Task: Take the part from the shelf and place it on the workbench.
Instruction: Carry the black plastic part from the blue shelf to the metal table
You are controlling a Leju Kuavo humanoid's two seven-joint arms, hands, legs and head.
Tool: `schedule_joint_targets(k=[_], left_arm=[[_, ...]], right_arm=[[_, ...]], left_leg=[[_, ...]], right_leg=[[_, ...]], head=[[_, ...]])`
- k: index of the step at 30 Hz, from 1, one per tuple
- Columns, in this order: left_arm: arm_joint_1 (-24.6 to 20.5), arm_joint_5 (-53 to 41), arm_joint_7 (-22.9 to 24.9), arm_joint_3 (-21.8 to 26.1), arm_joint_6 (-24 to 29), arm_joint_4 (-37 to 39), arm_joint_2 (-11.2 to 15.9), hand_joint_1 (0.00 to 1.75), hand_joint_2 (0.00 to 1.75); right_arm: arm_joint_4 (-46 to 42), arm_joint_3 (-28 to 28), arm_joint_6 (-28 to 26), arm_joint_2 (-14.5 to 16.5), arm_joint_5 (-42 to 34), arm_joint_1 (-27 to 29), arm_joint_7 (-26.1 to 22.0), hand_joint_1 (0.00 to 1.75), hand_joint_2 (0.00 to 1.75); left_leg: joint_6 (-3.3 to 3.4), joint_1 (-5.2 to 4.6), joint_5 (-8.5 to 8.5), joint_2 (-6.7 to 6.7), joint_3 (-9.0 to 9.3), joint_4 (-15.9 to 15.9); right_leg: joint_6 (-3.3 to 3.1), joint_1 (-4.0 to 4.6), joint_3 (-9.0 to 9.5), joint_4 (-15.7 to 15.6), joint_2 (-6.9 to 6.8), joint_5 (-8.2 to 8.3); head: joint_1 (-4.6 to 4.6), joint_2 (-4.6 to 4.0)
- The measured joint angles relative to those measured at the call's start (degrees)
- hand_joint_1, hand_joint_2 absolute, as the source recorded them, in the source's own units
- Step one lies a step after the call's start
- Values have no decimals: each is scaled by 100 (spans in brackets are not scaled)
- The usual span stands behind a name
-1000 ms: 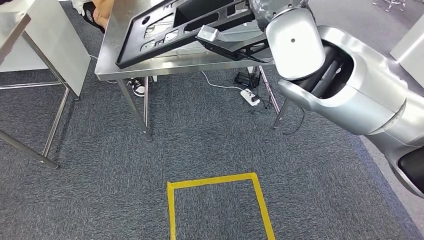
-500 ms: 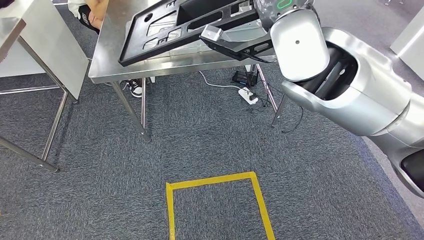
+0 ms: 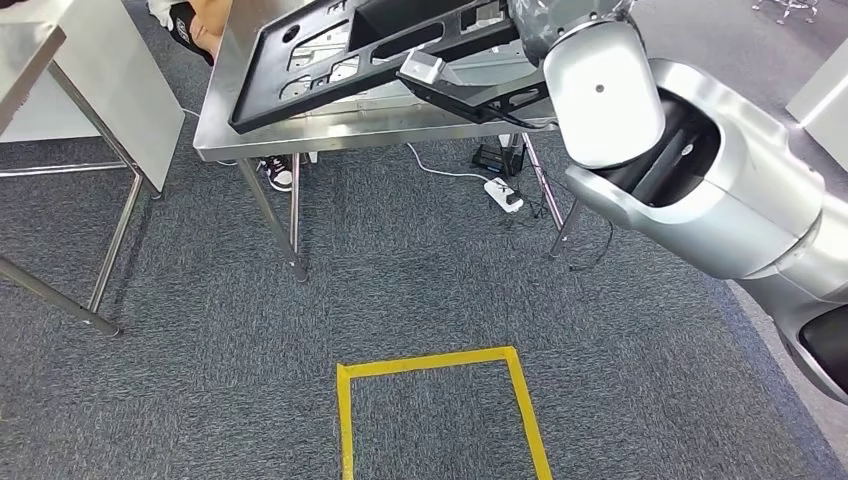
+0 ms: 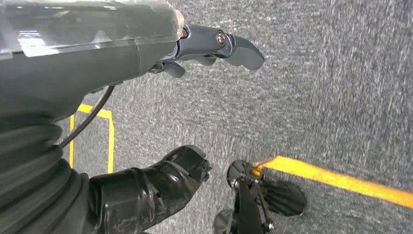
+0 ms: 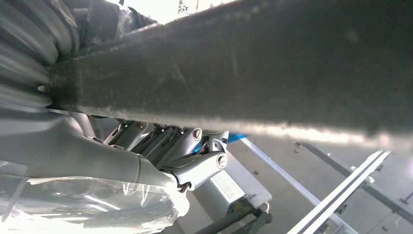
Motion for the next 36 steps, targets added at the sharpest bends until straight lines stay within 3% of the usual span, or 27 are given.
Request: schedule_joint_targets(k=[2,6,7,10,11,12,13,14,16,17,21,23,25,26,27,29,31,32,36], left_arm=[[-1,0,-2,0,4,0,0,0,175],[3,-4,-11,0,11,0,-7,0,175],[2,-7,-17,0,11,0,-9,0,175],[-2,-16,-31,0,7,0,-7,0,175],[0,-17,-32,0,4,0,-5,0,175],[3,-17,-33,0,2,0,-4,0,175],[5,-17,-33,0,0,0,-4,0,175],[6,-18,-33,0,-1,0,-4,0,175],[2,-19,-35,0,0,0,4,0,175],[-3,-22,-37,0,1,0,8,0,175],[-8,-42,-43,0,4,0,10,0,175],[-2,-49,-45,-1,4,0,9,0,175],[-3,-52,-48,-2,4,0,9,0,175],[-4,-52,-49,-2,5,0,9,0,175],[-4,-52,-50,-2,9,0,9,0,175],[-1,-52,-51,-2,16,0,9,0,175],[0,-53,-55,-2,20,0,9,0,175],[-1,-53,-58,-2,21,0,9,0,175],[2,-52,-71,-2,23,0,6,0,175]], right_arm=[[-30,-27,7,2,14,15,-9,175,175],[-56,-61,29,-2,28,57,-18,175,175],[-57,-62,37,-3,30,62,-21,175,175],[-61,-65,45,-4,32,91,-33,175,175],[-61,-65,45,-4,32,106,-43,175,175],[-61,-65,45,-4,33,117,-55,175,175],[-61,-66,45,-4,33,127,-69,175,175],[-61,-67,45,-4,36,131,-81,175,175],[-61,-82,44,-6,41,128,-92,175,175],[-61,-94,43,-8,44,127,-93,175,175],[-61,-127,41,-21,46,136,-109,175,175],[-63,-149,41,-35,49,140,-112,175,175],[-65,-160,42,-42,52,154,-113,175,175],[-66,-160,44,-46,52,170,-113,175,175],[-66,-160,48,-51,52,185,-112,175,175],[-66,-161,54,-58,52,203,-112,175,175],[-70,-168,56,-58,53,206,-112,175,175],[-77,-174,56,-58,54,207,-111,175,175],[-94,-185,60,-66,56,213,-109,175,175]], left_leg=[[-51,-14,-24,-5,-38,48],[-147,-4,-110,3,-83,144],[-181,2,-236,10,-163,332],[-249,19,-702,20,-631,1357],[-254,21,-730,20,-736,1562],[-248,21,-648,20,-747,1558],[-233,21,-475,20,-655,1337],[-205,17,-255,20,-476,943],[-138,-15,-3,18,-129,233],[-111,-34,29,16,-42,45],[-26,-19,58,28,20,-100],[18,5,89,44,57,-161],[39,-2,85,46,57,-160],[45,-3,77,44,57,-151],[46,-4,67,39,57,-138],[30,-2,29,23,60,-89],[-14,-14,-24,12,36,-12],[-40,-20,-41,9,19,17],[-131,-22,-96,13,-25,81]], right_leg=[[-32,19,167,-349,6,69],[-114,6,194,-414,11,98],[-135,-9,202,-433,8,109],[-159,-13,204,-438,7,115],[-161,-11,206,-436,8,113],[-162,-9,210,-434,10,111],[-162,-7,216,-432,13,109],[-159,-4,225,-432,15,106],[-135,12,225,-433,17,102],[-113,15,219,-436,16,105],[0,19,193,-397,8,58],[30,27,-18,55,3,-215],[40,34,-368,780,0,-535],[43,33,-490,1020,0,-587],[42,30,-516,1052,-1,-526],[29,22,-269,520,-3,-162],[-7,27,56,-134,2,67],[-31,36,137,-299,8,92],[-137,41,172,-379,21,86]], head=[[-6,1],[-13,0],[-20,0],[-37,0],[-36,0],[-36,0],[-36,0],[-36,0],[-34,0],[-32,0],[-26,0],[-12,0],[-4,0],[-4,0],[-2,0],[-2,0],[-8,1],[-9,1],[-13,0]])
